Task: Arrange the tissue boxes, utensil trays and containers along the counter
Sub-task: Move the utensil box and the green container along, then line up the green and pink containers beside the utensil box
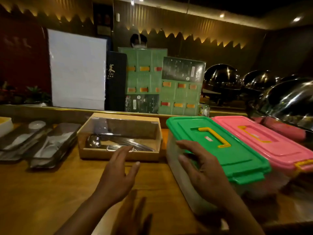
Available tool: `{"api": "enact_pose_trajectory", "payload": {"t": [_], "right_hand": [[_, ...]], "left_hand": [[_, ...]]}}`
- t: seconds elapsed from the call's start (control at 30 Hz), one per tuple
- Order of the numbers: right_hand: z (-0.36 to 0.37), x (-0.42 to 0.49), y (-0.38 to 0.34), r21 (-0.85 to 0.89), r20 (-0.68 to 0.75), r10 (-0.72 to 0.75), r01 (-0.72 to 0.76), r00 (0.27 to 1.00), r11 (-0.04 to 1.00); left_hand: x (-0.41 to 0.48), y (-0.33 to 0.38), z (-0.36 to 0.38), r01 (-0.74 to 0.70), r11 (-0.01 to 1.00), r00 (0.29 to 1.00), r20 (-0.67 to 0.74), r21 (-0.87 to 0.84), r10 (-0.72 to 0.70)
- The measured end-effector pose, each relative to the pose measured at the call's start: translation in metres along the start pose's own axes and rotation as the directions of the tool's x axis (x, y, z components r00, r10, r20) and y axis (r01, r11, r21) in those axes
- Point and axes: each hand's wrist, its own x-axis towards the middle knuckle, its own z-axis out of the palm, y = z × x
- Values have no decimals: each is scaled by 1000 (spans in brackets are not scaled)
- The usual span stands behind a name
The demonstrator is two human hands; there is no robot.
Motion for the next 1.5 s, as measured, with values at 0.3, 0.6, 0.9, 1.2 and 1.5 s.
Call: {"api": "enact_pose_trajectory", "payload": {"t": [0.3, 0.6, 0.9, 1.2, 1.5], "right_hand": [[-118, -53, 85, -471, -102, 227, -248, 969, 846], [-168, -61, 105, -468, 173, 244, -139, 954, 873], [-130, -46, 135, -556, 16, 201, -158, 979, 816], [-87, 0, 142, -613, -19, 132, -116, 991, 782], [-122, 28, 161, -425, 301, 87, 52, 950, 904]], "left_hand": [[-54, 108, 60, -45, 993, 985, 160, -107, 62], [-48, 183, 139, 148, 950, 978, 183, -275, -99], [6, 177, 174, 336, 887, 889, -204, -316, -410], [62, 146, 170, 350, 866, 828, -314, -357, -465], [91, 124, 176, 398, 857, 783, -365, -327, -503]]}}
